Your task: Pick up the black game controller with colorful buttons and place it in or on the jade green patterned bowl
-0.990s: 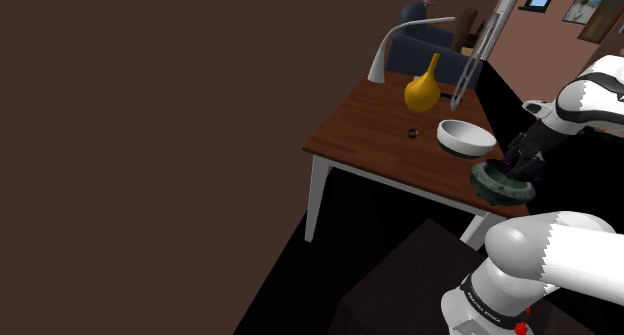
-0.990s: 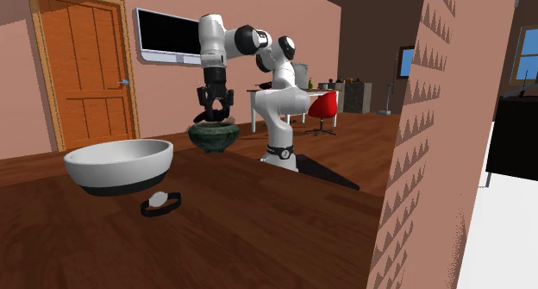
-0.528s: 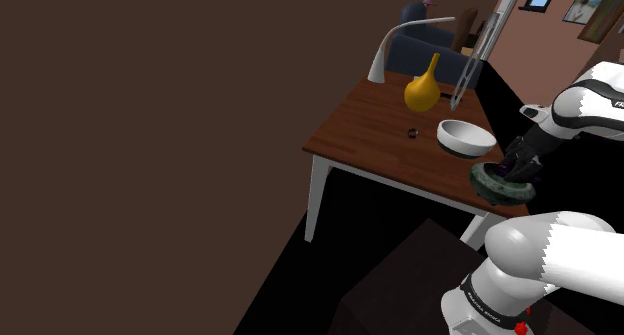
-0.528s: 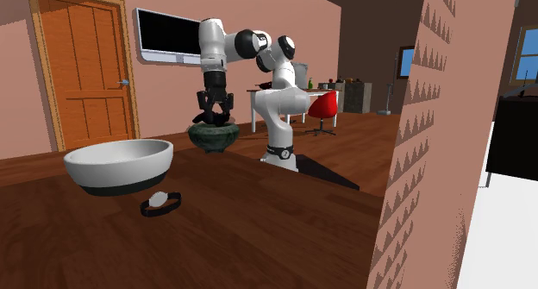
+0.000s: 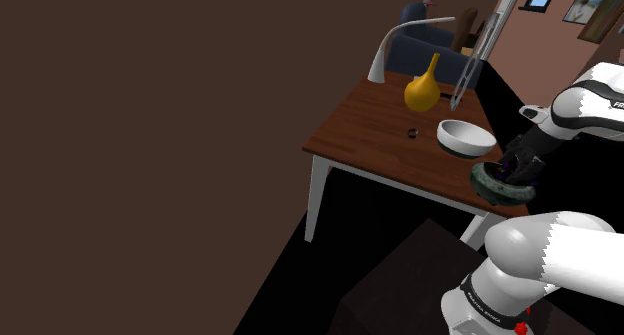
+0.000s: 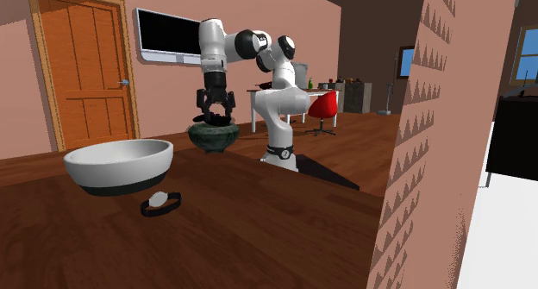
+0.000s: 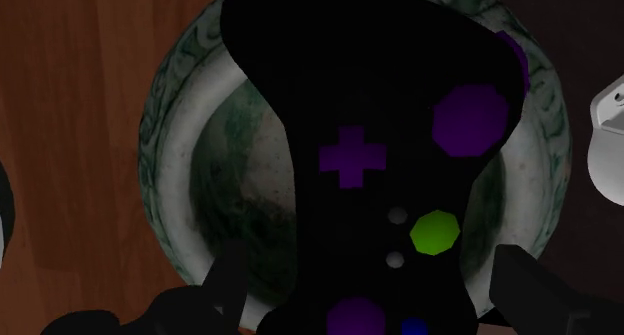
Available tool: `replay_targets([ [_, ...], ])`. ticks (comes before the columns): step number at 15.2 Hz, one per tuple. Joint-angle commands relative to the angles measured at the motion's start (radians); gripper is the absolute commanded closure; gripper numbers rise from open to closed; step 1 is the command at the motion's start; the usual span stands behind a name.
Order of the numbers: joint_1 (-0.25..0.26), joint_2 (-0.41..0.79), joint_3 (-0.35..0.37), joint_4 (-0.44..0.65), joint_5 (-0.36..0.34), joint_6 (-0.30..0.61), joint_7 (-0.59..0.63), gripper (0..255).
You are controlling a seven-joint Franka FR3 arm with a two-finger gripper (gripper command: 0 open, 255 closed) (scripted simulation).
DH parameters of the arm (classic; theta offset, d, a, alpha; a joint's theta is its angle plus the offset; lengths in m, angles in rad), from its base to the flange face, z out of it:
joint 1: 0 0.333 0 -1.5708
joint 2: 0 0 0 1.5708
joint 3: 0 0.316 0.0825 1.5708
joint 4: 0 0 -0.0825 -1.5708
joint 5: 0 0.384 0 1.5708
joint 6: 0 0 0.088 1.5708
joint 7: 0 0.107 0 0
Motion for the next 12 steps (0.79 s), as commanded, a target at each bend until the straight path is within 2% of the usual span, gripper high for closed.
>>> replay_targets([
  [1, 0.0, -0.001, 0.0, 0.001, 0.0, -0.001, 0.0, 0],
  [5, 0.007, -0.028, 0.057, 0.108, 0.047, -0.135, -0.008, 0],
  [12, 0.006, -0.028, 0.057, 0.108, 0.047, -0.135, -0.008, 0],
])
